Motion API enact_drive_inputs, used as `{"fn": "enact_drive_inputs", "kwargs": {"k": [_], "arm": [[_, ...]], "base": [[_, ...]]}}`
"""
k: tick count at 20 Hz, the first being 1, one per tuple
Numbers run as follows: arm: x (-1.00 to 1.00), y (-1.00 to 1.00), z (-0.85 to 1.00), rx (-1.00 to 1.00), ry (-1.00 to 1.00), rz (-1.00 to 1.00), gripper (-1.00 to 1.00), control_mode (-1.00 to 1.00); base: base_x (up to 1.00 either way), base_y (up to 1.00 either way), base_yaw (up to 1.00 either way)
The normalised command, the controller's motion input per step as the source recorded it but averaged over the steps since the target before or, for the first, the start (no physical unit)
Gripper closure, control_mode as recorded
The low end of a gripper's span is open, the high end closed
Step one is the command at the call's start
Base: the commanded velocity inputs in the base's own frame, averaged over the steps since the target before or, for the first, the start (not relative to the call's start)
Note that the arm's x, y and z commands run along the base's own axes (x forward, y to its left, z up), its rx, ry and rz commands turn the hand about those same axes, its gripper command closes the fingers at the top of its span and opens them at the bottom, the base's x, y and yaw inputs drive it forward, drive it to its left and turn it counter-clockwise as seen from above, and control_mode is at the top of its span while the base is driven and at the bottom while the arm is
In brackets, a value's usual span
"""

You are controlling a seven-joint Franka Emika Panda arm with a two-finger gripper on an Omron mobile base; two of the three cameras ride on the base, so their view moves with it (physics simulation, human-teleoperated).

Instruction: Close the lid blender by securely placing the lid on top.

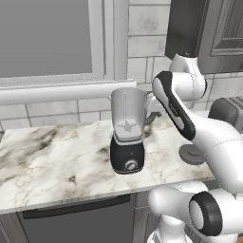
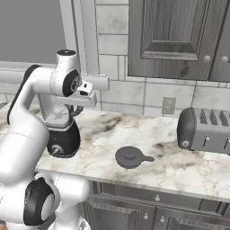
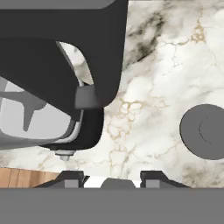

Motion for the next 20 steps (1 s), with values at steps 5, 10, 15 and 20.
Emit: {"fn": "enact_drive_inputs", "kwargs": {"k": [5, 10, 15, 20], "arm": [[-0.18, -0.09, -0.07, 0.01, -0.05, -0.02, -1.00, -1.00], [-0.54, -0.88, -0.49, 0.22, -0.08, -0.21, -1.00, -1.00], [-0.15, -1.00, -0.65, 0.20, 0.00, -0.34, -1.00, -1.00], [0.00, -0.84, -0.17, 0.14, 0.00, -0.30, -1.00, -1.00]], "base": [[0.00, 0.00, 0.00], [0.00, 0.00, 0.00], [0.00, 0.00, 0.00], [0.00, 0.00, 0.00]]}}
